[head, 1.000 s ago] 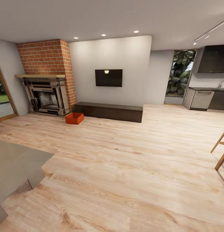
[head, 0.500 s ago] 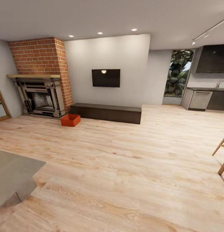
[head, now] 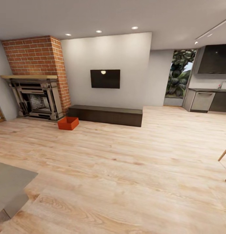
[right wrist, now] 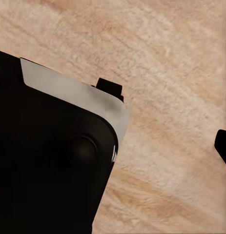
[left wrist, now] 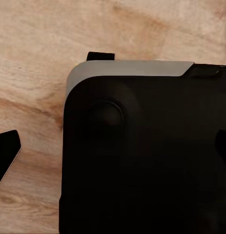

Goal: Move the two storage containers from the living room to the garage. In the garage, place one container on the floor and stack the other container on top of it (either order is fine).

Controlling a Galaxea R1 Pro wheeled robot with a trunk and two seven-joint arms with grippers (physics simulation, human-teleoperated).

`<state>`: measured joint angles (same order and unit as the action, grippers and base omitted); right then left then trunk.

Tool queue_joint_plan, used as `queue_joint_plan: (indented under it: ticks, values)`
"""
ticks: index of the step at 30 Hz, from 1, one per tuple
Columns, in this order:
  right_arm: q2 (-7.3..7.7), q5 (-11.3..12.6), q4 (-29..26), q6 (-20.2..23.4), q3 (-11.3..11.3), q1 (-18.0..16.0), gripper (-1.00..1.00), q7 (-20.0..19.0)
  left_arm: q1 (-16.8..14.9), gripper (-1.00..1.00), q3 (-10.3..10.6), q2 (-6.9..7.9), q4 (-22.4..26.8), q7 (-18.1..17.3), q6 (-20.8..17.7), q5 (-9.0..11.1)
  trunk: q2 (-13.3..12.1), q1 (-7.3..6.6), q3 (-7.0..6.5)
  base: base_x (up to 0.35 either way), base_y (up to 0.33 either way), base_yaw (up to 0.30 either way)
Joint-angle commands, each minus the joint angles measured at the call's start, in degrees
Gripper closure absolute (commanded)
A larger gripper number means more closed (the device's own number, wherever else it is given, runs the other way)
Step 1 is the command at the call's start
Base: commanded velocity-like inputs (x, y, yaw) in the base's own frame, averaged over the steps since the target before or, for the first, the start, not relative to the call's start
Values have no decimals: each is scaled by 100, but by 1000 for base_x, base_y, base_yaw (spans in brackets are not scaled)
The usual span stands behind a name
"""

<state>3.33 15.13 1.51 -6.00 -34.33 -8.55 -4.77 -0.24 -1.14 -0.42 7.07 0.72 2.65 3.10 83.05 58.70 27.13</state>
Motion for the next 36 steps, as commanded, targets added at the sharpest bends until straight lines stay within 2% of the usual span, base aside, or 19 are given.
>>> queue_joint_plan:
  ticks: [1, 36]
  values:
    - [-2, 60, 16, -33, -39, -6, -100, -33, -2, -100, -5, -2, -3, 7, 16, 33, 2, 3, 6, 321, 0, 0]
    - [1, 60, 17, -28, -39, -6, -100, -32, -2, -100, -7, -2, -4, 7, 16, 33, 2, 3, 6, 321, 0, 0]
